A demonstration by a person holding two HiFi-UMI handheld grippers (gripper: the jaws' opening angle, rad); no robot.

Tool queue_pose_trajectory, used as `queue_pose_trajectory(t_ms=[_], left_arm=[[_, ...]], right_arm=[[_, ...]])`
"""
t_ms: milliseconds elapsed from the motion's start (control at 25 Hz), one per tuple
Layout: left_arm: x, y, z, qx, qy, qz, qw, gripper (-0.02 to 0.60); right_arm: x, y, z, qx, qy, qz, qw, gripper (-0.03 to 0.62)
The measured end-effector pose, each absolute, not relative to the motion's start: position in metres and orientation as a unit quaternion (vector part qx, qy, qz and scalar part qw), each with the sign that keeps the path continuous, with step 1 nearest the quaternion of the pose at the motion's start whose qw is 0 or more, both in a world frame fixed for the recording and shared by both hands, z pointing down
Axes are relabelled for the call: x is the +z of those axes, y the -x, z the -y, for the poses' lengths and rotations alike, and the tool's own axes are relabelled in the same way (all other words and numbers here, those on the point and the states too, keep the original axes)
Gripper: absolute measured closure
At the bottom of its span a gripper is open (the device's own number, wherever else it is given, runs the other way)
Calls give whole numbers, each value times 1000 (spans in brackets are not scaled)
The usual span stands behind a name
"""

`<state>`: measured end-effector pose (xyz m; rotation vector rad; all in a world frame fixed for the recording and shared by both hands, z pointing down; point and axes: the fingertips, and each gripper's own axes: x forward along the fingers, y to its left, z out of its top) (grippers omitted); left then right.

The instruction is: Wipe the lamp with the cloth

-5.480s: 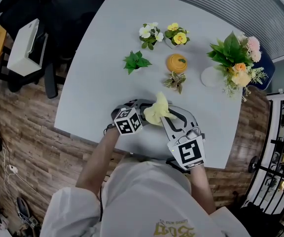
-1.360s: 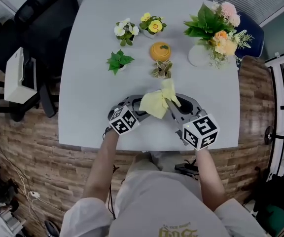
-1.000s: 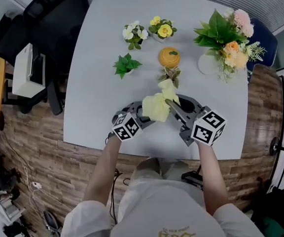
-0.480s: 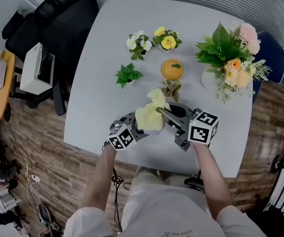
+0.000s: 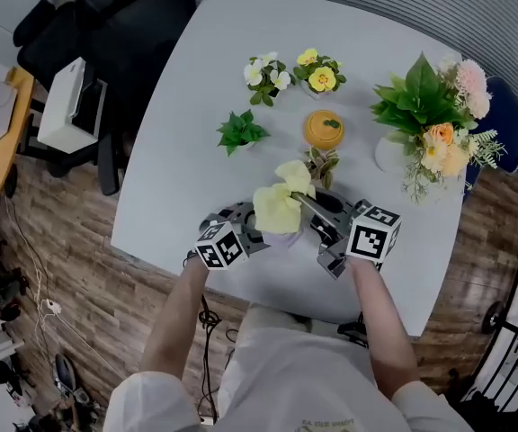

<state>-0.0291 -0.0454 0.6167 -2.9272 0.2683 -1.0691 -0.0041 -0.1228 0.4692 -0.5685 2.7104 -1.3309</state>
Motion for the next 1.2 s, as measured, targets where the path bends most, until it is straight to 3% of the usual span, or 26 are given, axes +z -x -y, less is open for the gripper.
queue_pose_trajectory(t_ms=[440, 640, 840, 1200], left_arm=[[615, 32, 45, -343, 935, -87, 6, 316], [616, 31, 43, -343, 935, -87, 3, 316], [615, 32, 45, -344, 935, -86, 5, 316], [616, 31, 45, -346, 934, -85, 1, 316]], right_arm=[[474, 7, 126, -441, 190, -877, 12, 534], [491, 15, 113, -445, 173, -878, -30, 536], [494, 17, 108, -463, 148, -874, -18, 536], [518, 17, 104, -458, 150, -873, -72, 536]])
